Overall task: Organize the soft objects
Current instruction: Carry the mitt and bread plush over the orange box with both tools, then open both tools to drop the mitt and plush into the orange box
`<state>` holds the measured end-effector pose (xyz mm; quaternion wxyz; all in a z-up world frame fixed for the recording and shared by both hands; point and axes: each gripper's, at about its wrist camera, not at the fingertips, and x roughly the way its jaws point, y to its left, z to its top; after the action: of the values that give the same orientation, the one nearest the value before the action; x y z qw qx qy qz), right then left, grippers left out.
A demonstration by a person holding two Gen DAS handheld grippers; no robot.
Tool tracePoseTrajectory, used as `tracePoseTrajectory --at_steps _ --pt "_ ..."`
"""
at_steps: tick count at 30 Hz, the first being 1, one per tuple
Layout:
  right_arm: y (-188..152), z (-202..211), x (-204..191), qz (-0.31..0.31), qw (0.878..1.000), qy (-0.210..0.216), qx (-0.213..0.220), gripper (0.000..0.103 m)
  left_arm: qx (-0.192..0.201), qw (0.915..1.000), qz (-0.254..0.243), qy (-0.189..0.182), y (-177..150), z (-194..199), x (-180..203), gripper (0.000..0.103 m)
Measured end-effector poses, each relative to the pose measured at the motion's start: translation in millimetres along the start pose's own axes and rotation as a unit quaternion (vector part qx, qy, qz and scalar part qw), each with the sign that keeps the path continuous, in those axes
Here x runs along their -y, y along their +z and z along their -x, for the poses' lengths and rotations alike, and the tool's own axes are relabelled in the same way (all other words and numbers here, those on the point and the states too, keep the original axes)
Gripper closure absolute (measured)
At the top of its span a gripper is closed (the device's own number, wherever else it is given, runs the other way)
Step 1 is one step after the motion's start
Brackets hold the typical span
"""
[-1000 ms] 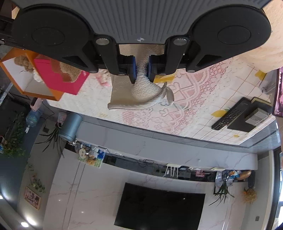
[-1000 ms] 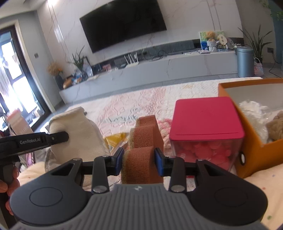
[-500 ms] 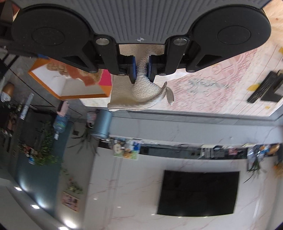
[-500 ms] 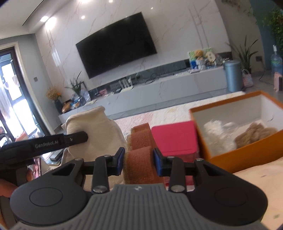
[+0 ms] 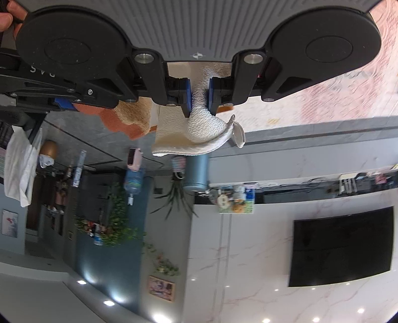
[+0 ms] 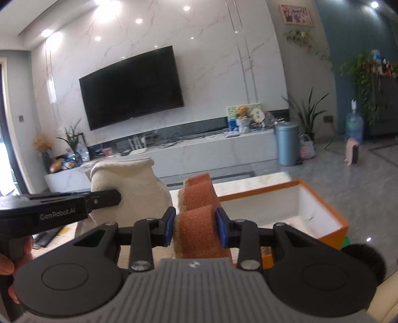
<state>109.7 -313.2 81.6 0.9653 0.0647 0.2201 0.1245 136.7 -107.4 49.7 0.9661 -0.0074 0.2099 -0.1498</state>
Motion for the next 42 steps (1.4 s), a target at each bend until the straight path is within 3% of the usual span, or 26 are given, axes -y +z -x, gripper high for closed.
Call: tracePoseTrajectory --at_steps 9,19,33,42 --pt "30.3 -25.8 30.8 0.060 0.997 -0.038 -0.007 0.069 -0.023 0.9993 -0.005 -0.030 16.8 -53.0 26.3 0.089" --pt "31.2 -84.2 64.7 0.116 0.989 -0.064 -0.062 0.069 -0.089 0.9950 0.019 -0.040 -0.7 -113.4 30.8 0.089" --pt "17.6 -160.7 98.1 0.203 0.966 -0.094 -0.130 0.069 -0.179 0.9814 0.039 -0.058 -21.5 -187.6 35.0 0.089" --pt "-6.8 -196.2 123.4 0.210 0.955 -0.096 -0.188 0.069 -0.245 0.9673 0.030 -0.061 -46.8 -216.7 43.5 0.088"
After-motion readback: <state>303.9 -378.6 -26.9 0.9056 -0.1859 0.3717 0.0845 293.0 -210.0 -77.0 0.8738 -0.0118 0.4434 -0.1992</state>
